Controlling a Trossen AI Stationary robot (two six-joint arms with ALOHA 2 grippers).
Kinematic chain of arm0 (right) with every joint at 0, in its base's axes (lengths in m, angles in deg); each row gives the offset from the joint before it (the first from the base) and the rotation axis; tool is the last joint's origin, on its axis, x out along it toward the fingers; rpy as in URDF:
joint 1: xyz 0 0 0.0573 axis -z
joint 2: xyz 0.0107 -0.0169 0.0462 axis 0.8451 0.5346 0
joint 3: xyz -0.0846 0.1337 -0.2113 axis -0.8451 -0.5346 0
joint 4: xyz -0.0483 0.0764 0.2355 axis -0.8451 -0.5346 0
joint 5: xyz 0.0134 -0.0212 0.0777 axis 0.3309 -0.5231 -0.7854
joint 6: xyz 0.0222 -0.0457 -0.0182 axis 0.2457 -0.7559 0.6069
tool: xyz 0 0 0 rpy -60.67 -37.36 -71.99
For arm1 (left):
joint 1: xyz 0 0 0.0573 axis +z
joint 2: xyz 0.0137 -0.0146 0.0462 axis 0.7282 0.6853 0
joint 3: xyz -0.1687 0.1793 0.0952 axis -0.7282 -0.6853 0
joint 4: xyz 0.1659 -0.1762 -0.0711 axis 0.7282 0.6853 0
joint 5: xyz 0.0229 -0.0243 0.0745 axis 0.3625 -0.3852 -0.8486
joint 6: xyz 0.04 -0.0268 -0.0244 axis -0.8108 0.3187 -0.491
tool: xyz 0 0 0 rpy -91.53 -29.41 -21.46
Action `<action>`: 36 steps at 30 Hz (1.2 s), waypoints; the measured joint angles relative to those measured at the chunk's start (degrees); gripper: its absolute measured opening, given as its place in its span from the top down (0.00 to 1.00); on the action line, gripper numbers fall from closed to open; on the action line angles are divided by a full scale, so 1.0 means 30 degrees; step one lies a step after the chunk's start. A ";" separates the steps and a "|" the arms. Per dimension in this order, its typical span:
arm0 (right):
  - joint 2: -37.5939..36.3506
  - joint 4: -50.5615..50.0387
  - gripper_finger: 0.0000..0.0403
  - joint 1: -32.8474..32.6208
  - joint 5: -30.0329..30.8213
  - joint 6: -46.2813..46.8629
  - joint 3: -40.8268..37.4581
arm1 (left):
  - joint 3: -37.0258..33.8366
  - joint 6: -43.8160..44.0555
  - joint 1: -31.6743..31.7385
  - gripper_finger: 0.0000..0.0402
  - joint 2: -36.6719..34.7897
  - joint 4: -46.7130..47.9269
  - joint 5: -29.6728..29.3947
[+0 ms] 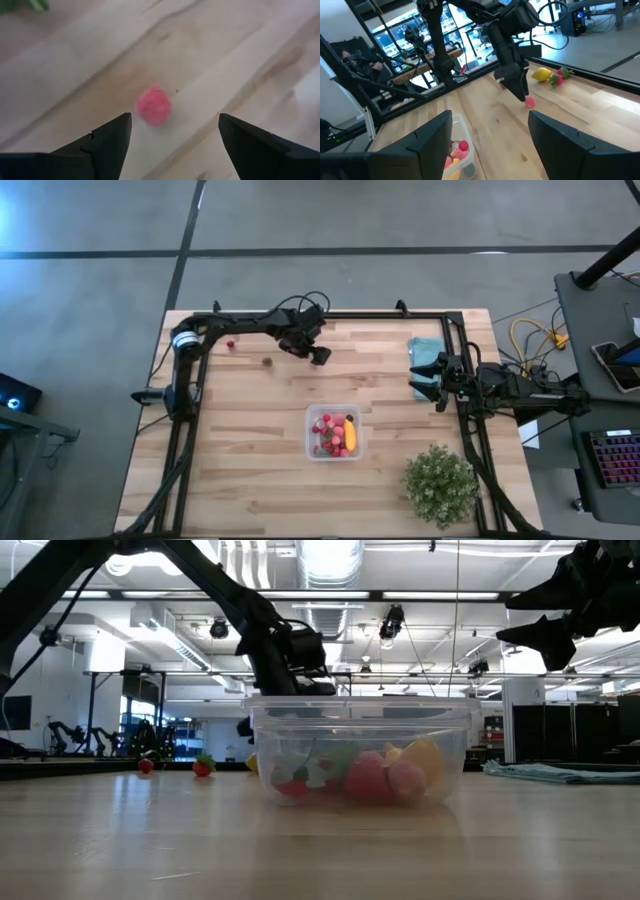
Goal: Pick and placing Produce into tupperware
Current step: Put the pink peach into the transparent bin
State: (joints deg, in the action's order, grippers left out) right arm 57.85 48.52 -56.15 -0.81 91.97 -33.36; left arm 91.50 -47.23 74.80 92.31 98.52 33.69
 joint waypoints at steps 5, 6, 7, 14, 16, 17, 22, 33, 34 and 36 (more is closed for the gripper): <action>0.0000 0.0007 0.38 0.0000 0.0000 0.0000 0.0000 | -0.0044 0.0482 -0.0089 0.34 0.0238 0.0020 -0.1196; 0.0000 0.0000 0.38 -0.0001 0.0000 -0.0002 0.0000 | -0.0036 0.0679 -0.0089 0.36 0.0238 -0.0022 -0.1271; 0.0000 0.0000 0.39 -0.0003 -0.0003 -0.0006 0.0000 | -0.0036 0.0886 -0.0089 0.38 0.0238 -0.0044 -0.1467; 0.0000 0.0000 0.38 -0.0003 0.0000 -0.0003 0.0000 | -0.0102 0.1804 -0.0206 0.50 0.0417 -0.1229 -0.2083; 0.0000 0.0003 0.37 -0.0003 0.0000 0.0000 0.0000 | -0.0102 0.1997 -0.0318 0.51 0.0695 -0.1429 -0.2060; 0.0000 0.0003 0.37 -0.0001 0.0000 0.0000 0.0000 | -0.0102 0.2004 -0.0411 0.52 0.0902 -0.1495 -0.2071; 0.0000 0.0000 0.38 -0.0003 0.0000 0.0000 0.0000 | -0.0011 0.1992 -0.0804 0.52 0.1630 -0.1264 -0.2013; 0.0000 0.0007 0.38 0.0004 0.0000 0.0000 0.0000 | 0.0345 0.1934 -0.0965 0.55 0.1535 -0.0486 -0.2204; 0.0000 0.0007 0.38 0.0001 0.0000 0.0000 0.0000 | 0.0386 0.1853 -0.0989 0.57 0.1535 -0.0236 -0.2174; 0.0000 0.0007 0.38 0.0004 0.0000 0.0000 0.0000 | 0.0393 0.1651 -0.1057 0.61 0.1535 0.0131 -0.2155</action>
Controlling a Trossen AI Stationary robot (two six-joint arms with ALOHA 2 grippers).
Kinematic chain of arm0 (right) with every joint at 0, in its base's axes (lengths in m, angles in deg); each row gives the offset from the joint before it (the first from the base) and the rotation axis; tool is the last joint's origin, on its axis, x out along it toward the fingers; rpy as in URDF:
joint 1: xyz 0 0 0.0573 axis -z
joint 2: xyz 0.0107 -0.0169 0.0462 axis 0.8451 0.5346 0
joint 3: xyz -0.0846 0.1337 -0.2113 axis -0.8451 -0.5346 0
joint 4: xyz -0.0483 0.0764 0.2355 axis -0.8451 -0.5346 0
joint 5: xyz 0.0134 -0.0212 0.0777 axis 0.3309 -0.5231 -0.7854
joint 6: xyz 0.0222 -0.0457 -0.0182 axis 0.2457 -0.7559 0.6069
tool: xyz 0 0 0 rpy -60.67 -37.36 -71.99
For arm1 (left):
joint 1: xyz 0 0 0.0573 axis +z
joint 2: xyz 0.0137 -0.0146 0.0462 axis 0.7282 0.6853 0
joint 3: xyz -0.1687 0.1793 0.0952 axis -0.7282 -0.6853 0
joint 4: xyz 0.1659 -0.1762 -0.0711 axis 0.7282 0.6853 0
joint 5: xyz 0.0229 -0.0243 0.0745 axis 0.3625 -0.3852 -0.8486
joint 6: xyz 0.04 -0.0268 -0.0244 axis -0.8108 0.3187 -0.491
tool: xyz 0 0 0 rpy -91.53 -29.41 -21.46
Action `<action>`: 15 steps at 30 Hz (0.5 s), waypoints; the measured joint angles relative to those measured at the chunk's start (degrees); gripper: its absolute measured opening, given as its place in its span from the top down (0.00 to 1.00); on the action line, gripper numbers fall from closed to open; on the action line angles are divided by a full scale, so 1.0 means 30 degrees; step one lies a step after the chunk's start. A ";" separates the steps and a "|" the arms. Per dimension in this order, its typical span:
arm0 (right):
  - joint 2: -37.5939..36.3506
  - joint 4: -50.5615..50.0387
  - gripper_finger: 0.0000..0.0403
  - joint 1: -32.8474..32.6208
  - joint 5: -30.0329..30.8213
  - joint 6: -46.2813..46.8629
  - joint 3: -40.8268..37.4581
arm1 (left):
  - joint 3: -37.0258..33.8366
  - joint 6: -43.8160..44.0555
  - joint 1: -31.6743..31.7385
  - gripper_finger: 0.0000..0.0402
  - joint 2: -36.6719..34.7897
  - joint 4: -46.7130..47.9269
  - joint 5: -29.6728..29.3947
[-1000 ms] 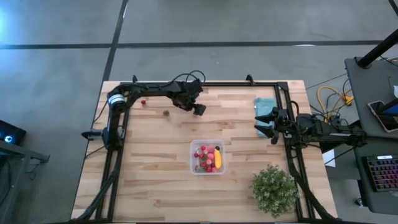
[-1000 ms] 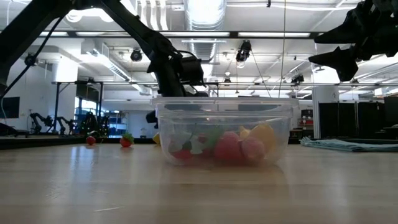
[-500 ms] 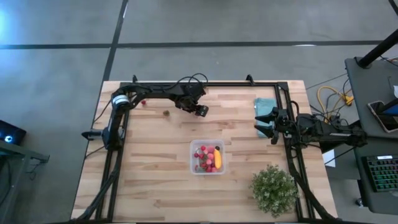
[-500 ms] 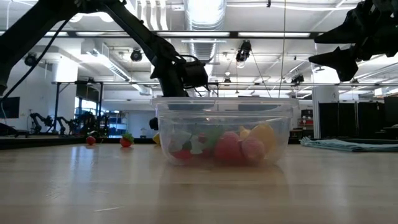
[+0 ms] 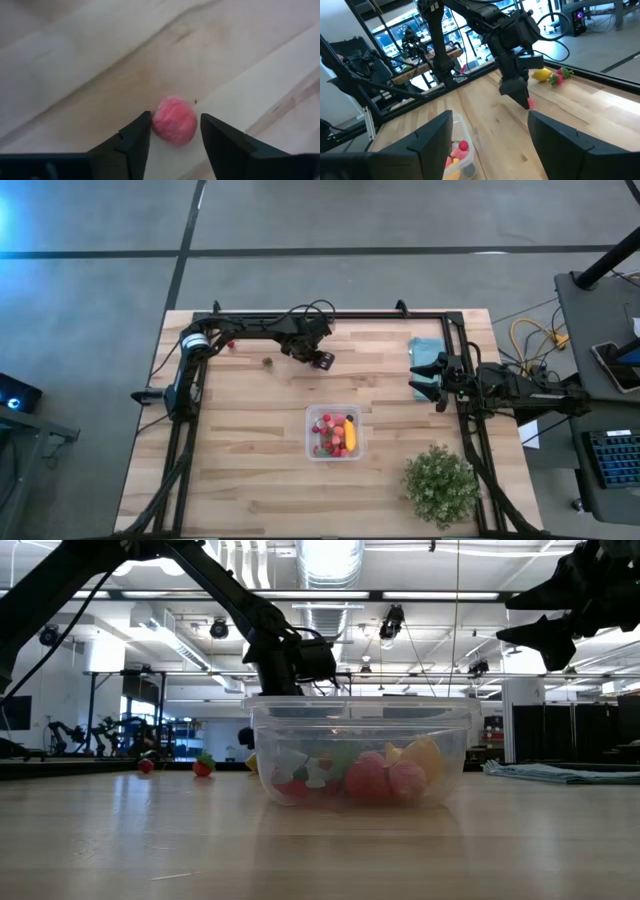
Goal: Pick and placing Produce into tupperware
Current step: Put the pink peach into the transparent bin
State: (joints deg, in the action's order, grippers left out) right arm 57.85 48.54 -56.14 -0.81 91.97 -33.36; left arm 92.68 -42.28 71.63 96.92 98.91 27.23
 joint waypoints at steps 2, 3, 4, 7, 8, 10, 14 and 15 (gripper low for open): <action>0.0000 0.0000 0.38 -0.0001 0.0000 0.0000 0.0000 | 0.0007 -0.0307 -0.0042 0.65 -0.0055 0.0358 0.0048; 0.0000 0.0000 0.39 0.0000 0.0000 0.0000 0.0000 | 0.0004 -0.0370 -0.0078 0.67 -0.0125 0.0737 0.0132; 0.0000 0.0000 0.39 -0.0007 0.0000 0.0000 0.0000 | -0.0019 -0.0500 -0.0143 0.69 -0.0190 0.1131 0.0237; 0.0000 0.0000 0.38 -0.0005 0.0000 0.0000 0.0000 | -0.0073 -0.0777 -0.0324 0.75 -0.0483 0.1617 0.0494; 0.0000 0.0000 0.38 -0.0005 0.0000 0.0000 0.0000 | -0.0087 -0.0802 -0.0404 0.76 -0.0559 0.1762 0.0412; -0.0007 0.0000 0.38 -0.0005 -0.0007 0.0000 0.0000 | -0.0087 -0.0859 -0.0506 0.79 -0.0878 0.1560 0.0210; 0.0000 -0.0007 0.37 -0.0007 -0.0007 0.0000 0.0000 | -0.0050 -0.1831 -0.1022 0.82 -0.1896 0.1270 -0.0137; 0.0000 0.0006 0.37 -0.0007 -0.0001 0.0000 0.0000 | -0.0044 -0.2287 -0.1297 0.82 -0.2313 0.1110 -0.0131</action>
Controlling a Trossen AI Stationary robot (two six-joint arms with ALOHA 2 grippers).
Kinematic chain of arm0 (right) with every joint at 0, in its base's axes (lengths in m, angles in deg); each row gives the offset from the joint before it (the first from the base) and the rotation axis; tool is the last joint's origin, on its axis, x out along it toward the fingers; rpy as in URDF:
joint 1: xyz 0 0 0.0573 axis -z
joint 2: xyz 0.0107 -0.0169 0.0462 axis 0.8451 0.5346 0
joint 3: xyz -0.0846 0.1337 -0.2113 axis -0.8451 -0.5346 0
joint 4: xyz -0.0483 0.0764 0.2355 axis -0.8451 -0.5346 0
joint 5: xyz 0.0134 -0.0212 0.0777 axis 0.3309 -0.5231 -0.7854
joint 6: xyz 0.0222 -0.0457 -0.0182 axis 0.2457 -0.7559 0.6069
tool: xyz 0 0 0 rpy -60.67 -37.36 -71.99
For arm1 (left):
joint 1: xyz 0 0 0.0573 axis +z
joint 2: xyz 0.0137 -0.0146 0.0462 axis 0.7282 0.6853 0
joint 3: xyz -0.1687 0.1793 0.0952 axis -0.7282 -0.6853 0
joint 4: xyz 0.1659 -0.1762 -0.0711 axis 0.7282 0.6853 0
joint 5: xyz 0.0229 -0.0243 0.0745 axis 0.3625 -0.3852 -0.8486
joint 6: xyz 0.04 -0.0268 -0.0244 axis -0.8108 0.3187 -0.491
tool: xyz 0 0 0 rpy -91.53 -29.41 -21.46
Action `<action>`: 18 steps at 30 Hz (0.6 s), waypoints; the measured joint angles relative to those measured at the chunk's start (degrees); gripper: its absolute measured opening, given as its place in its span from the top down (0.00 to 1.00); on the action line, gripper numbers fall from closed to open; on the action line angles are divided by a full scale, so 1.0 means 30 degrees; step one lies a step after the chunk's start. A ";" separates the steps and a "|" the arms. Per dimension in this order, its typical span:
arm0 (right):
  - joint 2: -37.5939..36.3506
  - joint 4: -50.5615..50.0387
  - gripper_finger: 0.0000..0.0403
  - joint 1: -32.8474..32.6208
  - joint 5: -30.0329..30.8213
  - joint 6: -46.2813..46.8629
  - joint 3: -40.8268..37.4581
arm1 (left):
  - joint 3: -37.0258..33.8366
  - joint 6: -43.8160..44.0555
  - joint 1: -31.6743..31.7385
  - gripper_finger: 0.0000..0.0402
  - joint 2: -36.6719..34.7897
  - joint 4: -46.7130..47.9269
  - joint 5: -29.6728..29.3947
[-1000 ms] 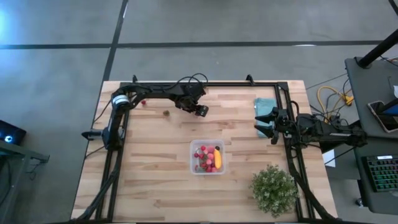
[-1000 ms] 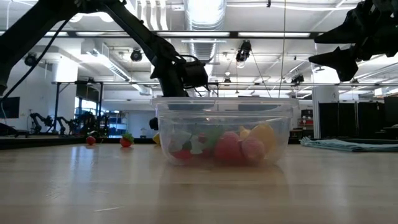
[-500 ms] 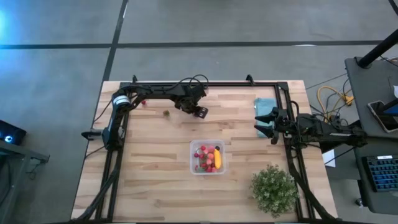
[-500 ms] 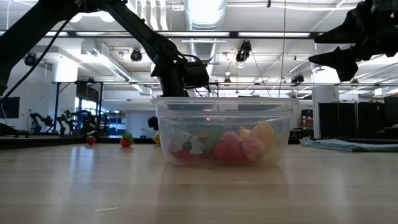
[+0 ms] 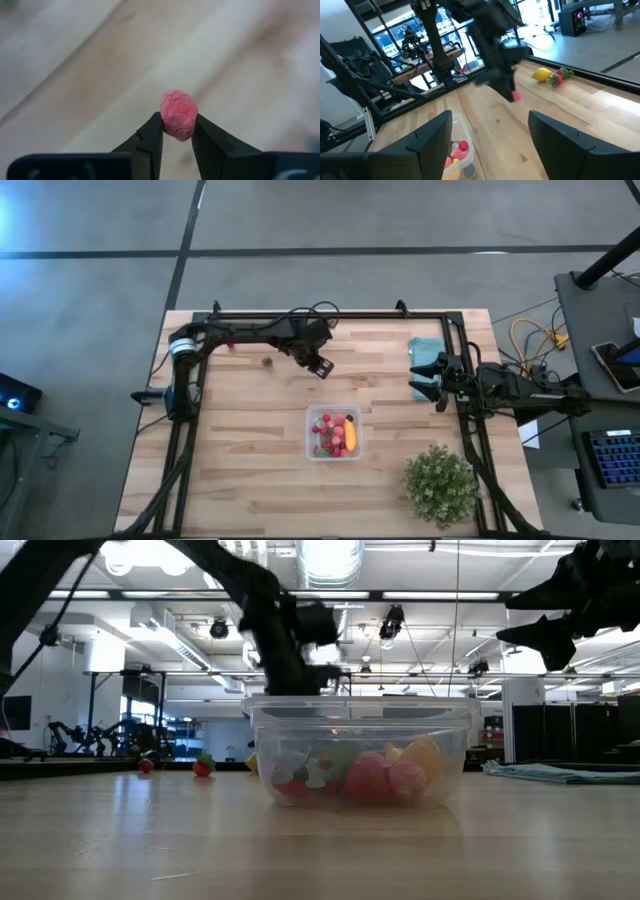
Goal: Pick and placing Produce into tupperware
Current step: Put the pink peach into the transparent bin
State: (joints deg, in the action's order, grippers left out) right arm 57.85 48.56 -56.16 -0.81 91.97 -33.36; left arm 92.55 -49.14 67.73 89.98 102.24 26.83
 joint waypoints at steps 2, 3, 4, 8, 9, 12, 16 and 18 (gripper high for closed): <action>0.0000 -0.0006 0.37 0.0003 -0.0006 0.0000 0.0000 | 0.0042 -0.1280 -0.0746 0.83 -0.1055 -0.0223 0.0121; 0.0000 -0.0006 0.38 0.0007 -0.0006 -0.0004 0.0000 | 0.0063 -0.1976 -0.1156 0.83 -0.1626 -0.0230 0.0161; 0.0000 -0.0006 0.38 0.0001 0.0001 0.0000 0.0000 | 0.0080 -0.2724 -0.1621 0.83 -0.2202 -0.0311 0.0251; 0.0000 -0.0007 0.39 0.0007 0.0001 0.0000 0.0000 | 0.0007 -0.5505 -0.3740 0.83 -0.4089 -0.0366 0.0872; 0.0000 -0.0013 0.39 0.0004 -0.0006 0.0000 0.0000 | -0.0036 -0.6069 -0.4406 0.83 -0.4357 -0.0366 0.0985; 0.0000 -0.0013 0.39 0.0002 -0.0006 0.0000 0.0005 | -0.0036 -0.7084 -0.6393 0.83 -0.4774 -0.0439 0.1086; 0.0000 -0.0006 0.38 0.0007 -0.0006 -0.0005 0.0007 | -0.0047 -0.6099 -0.8389 0.81 -0.4058 -0.0368 0.0355; 0.0000 -0.0006 0.39 0.0000 -0.0006 -0.0007 0.0007 | -0.0073 -0.4754 -0.9060 0.78 -0.3271 -0.0389 -0.0456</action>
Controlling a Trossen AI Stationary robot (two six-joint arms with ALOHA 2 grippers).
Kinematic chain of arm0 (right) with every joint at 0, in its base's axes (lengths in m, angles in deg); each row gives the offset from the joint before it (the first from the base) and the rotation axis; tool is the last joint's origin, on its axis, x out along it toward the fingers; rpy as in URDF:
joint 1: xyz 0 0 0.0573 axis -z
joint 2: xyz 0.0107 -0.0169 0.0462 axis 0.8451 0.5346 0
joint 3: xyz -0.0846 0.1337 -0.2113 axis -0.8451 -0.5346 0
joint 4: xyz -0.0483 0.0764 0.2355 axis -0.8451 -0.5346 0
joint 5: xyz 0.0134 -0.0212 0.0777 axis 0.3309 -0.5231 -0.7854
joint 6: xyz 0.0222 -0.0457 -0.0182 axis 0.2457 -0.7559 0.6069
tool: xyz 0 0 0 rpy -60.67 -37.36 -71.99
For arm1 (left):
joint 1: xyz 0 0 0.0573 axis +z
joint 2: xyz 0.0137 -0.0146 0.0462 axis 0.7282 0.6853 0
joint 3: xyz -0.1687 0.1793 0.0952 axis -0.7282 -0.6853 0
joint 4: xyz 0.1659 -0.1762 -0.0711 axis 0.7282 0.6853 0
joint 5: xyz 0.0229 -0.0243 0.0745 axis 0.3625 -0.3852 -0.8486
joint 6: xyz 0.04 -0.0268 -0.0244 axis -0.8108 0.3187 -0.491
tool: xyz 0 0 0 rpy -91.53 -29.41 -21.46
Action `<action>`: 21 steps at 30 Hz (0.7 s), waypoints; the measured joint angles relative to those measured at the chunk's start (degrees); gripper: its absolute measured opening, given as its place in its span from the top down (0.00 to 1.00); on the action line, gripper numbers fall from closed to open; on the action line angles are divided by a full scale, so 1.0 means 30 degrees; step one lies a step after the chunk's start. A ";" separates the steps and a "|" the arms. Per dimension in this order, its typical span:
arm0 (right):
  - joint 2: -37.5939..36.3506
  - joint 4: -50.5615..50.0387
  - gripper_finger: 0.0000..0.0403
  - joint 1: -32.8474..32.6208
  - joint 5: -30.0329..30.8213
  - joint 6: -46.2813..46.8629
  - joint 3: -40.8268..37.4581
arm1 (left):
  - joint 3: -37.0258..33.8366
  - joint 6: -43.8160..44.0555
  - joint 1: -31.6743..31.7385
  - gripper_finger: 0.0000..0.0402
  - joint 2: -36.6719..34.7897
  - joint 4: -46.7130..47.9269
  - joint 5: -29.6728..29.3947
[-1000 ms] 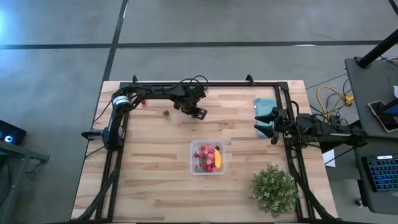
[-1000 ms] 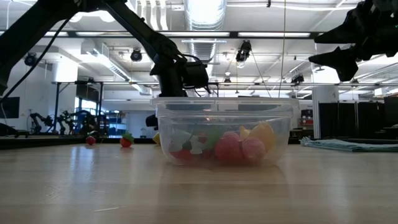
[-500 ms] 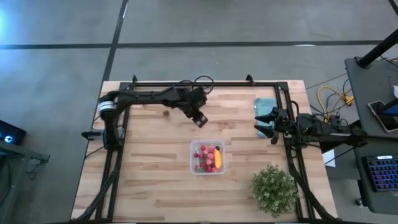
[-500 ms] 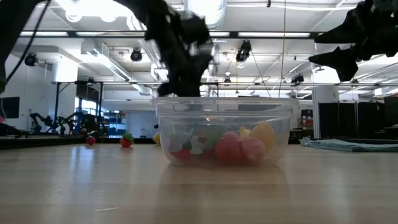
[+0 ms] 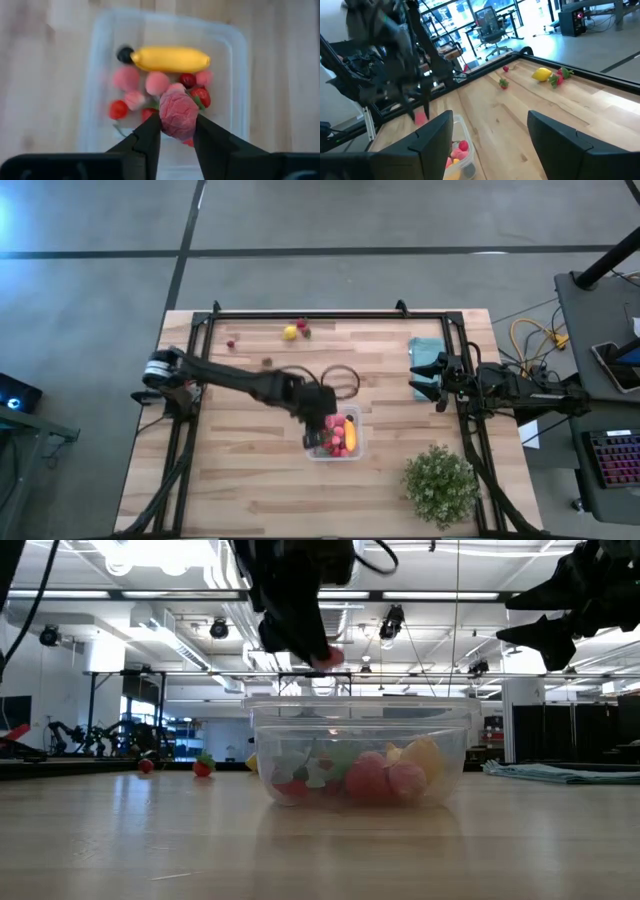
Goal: Pick and placing Produce into tupperware
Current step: Put the pink peach into the transparent bin, then put the yellow lemon into the transparent bin
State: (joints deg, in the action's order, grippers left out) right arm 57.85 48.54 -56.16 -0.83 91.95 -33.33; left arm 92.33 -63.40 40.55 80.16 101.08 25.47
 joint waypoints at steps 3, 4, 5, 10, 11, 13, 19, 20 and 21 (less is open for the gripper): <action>0.0000 0.0000 0.39 0.0007 0.0000 0.0007 0.0000 | 0.0000 0.2406 -0.0508 0.69 0.0960 -0.0290 -0.0411; 0.0000 0.0000 0.39 0.0007 0.0000 0.0007 0.0000 | 0.0000 0.3143 -0.0553 0.66 0.1160 -0.0354 -0.0440; 0.0000 0.0000 0.39 0.0000 0.0000 0.0007 0.0000 | 0.0000 0.3780 -0.0563 0.63 0.1349 -0.0332 -0.0475; 0.0000 0.0000 0.38 0.0000 0.0000 0.0007 0.0000 | 0.0079 0.4855 -0.0330 0.47 0.1255 -0.0254 -0.0584; 0.0000 0.0000 0.38 0.0000 0.0000 0.0007 0.0000 | 0.0229 0.4856 -0.0159 0.45 0.1079 -0.0178 -0.0577; 0.0000 -0.0003 0.38 0.0007 0.0000 0.0002 0.0000 | 0.0702 0.4738 0.0483 0.40 0.0587 0.0498 -0.0695; -0.0006 0.0022 0.38 0.0007 -0.0018 0.0001 0.0000 | 0.3048 0.4590 0.5519 0.35 -0.0157 0.3249 -0.2408; 0.0010 0.0039 0.39 0.0002 -0.0039 0.0007 0.0005 | 0.3248 0.4952 0.6721 0.35 -0.0111 0.3389 -0.2402; 0.0026 0.0047 0.39 0.0000 -0.0032 0.0007 0.0015 | 0.3367 0.5323 0.7967 0.35 0.0002 0.3404 -0.2404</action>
State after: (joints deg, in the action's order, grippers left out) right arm 57.93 48.68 -56.16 -0.92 91.97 -33.29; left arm 102.43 -47.43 64.45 80.17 111.29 18.25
